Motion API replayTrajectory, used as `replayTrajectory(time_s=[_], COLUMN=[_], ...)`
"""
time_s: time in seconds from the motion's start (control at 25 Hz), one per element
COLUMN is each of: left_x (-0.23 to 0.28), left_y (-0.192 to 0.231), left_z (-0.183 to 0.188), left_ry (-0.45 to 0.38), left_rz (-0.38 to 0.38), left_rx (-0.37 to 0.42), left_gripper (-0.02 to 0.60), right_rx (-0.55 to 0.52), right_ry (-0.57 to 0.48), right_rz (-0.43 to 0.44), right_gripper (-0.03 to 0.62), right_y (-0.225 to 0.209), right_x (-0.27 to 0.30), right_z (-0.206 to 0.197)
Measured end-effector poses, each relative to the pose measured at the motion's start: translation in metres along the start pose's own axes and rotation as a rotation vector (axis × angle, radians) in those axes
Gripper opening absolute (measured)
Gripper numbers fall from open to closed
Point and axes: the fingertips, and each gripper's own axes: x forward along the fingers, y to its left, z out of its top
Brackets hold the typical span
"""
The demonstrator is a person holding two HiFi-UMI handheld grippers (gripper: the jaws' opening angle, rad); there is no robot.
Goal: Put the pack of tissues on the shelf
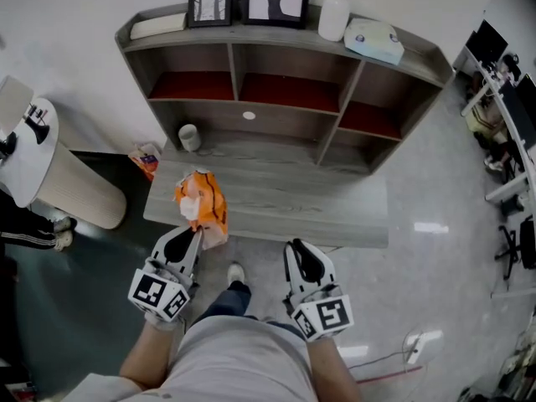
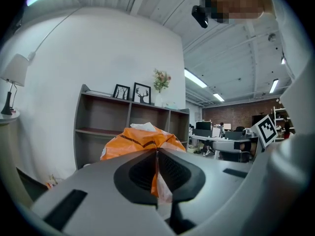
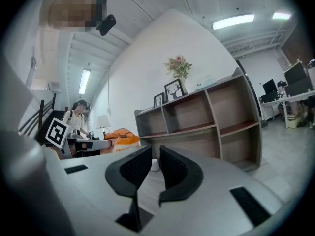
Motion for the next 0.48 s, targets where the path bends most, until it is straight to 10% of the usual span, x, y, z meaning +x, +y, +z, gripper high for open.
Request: replayTrajectory(time_s=[0.48], left_x=[0.071], left_y=[0.083], left_z=[0.023], left_ry=[0.024], left_rz=[-0.118], left_rx=[0.021], left_gripper=[0.018], right_rx=[0.003], right_ry=[-0.024], right_rz=[-0.074], right_gripper=[0.057], right_y=[-0.016], right_x=[0.116], right_z=[0.019])
